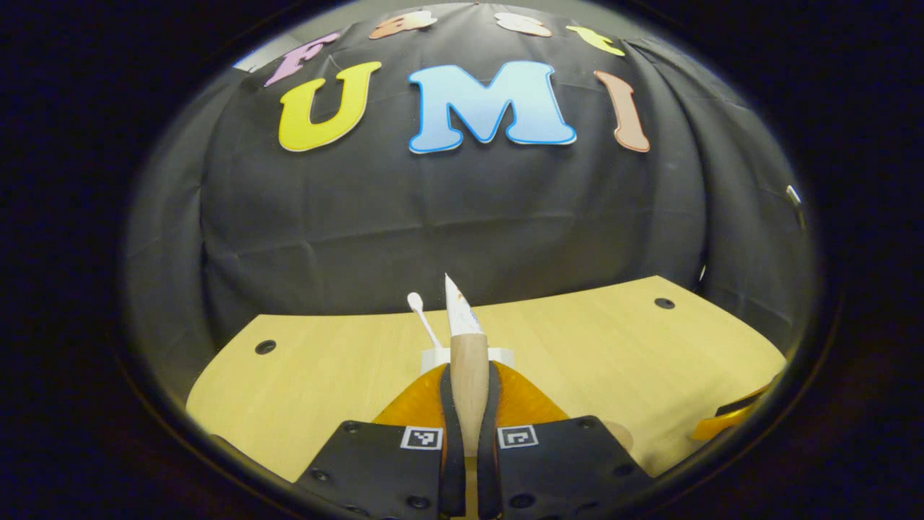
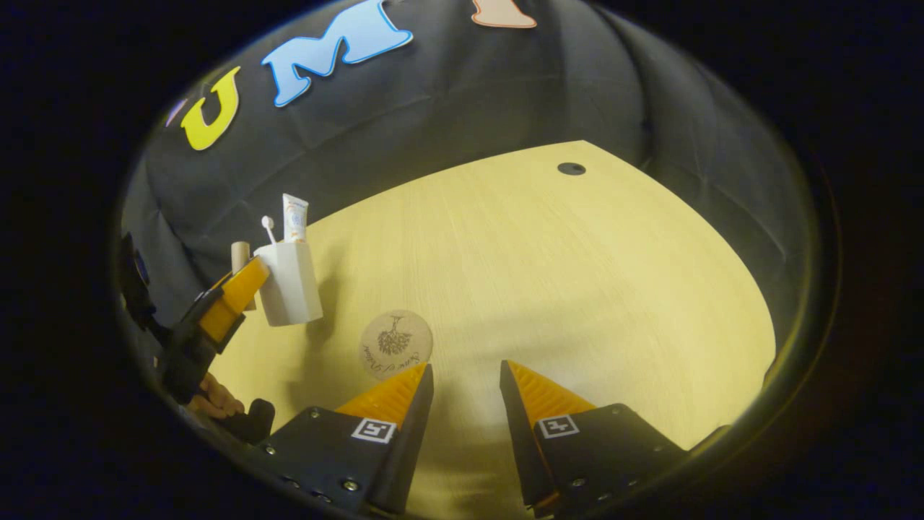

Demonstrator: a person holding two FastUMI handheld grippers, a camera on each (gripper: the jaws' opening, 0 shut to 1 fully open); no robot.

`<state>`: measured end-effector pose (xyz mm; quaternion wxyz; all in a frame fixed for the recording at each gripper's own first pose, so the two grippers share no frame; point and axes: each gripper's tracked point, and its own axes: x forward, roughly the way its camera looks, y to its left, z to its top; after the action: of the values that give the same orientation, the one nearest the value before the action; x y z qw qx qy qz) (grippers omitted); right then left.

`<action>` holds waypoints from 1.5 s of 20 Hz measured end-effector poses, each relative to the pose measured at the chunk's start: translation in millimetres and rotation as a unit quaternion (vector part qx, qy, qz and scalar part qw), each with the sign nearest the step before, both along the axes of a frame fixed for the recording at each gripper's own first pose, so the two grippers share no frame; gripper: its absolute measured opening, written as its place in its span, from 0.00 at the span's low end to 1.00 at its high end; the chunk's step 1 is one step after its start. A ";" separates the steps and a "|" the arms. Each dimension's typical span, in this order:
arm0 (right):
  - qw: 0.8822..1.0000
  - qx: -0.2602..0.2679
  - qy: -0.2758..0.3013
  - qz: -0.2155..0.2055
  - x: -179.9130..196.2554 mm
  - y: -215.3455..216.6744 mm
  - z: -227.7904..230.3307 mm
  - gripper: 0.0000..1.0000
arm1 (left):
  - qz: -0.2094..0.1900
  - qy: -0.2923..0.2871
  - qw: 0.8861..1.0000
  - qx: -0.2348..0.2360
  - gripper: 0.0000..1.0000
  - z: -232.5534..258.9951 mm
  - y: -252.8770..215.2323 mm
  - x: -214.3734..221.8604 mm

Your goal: Put the toothbrush and toothpaste on the desktop into the cup, then pick up the cup and place it on the coaster on the desktop.

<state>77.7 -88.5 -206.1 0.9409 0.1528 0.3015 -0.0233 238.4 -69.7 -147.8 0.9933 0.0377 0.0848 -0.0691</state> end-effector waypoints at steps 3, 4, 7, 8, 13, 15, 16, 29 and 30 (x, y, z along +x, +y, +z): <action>1.000 0.003 -0.003 -0.007 -3.7 -6.8 4.0 0.57 | -0.022 -0.007 1.000 -0.005 0.13 5.3 -29.6 -5.1; 1.000 0.003 -0.004 -0.009 -5.4 -10.5 5.4 0.57 | -0.029 -0.009 1.000 -0.006 0.13 6.4 -39.7 -6.7; 1.000 0.003 -0.007 -0.018 -12.3 -20.1 8.9 0.57 | -0.052 -0.010 0.999 -0.004 0.13 2.4 -71.2 -10.6; 1.000 0.003 -0.007 -0.021 -14.3 -24.4 9.3 0.57 | -0.059 -0.010 0.998 -0.006 0.13 0.1 -82.3 -13.0; 0.999 0.005 -0.004 -0.038 -27.2 -50.4 3.2 0.57 | -0.086 -0.016 0.996 0.006 0.13 -6.7 -121.0 -21.7; 0.999 0.003 -0.003 -0.041 -30.2 -58.3 2.2 0.57 | -0.088 -0.016 0.996 0.011 0.13 -13.7 -127.9 -23.0; 0.999 0.004 -0.002 -0.043 -30.7 -61.4 1.0 0.57 | -0.087 -0.015 0.996 0.014 0.13 -17.6 -128.6 -22.6; 0.999 0.012 0.004 -0.033 -28.1 -64.0 -1.0 0.57 | -0.081 -0.004 0.996 0.024 0.22 -41.4 -135.0 -50.5; 0.999 0.013 0.003 -0.032 -23.9 -61.8 2.3 0.57 | -0.080 0.001 0.996 0.024 0.24 -44.6 -134.7 -55.3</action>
<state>53.7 -150.4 -203.8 0.9366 0.1750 0.2995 -0.0498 183.1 -204.4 -192.4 0.9832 0.0680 0.0844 -0.1466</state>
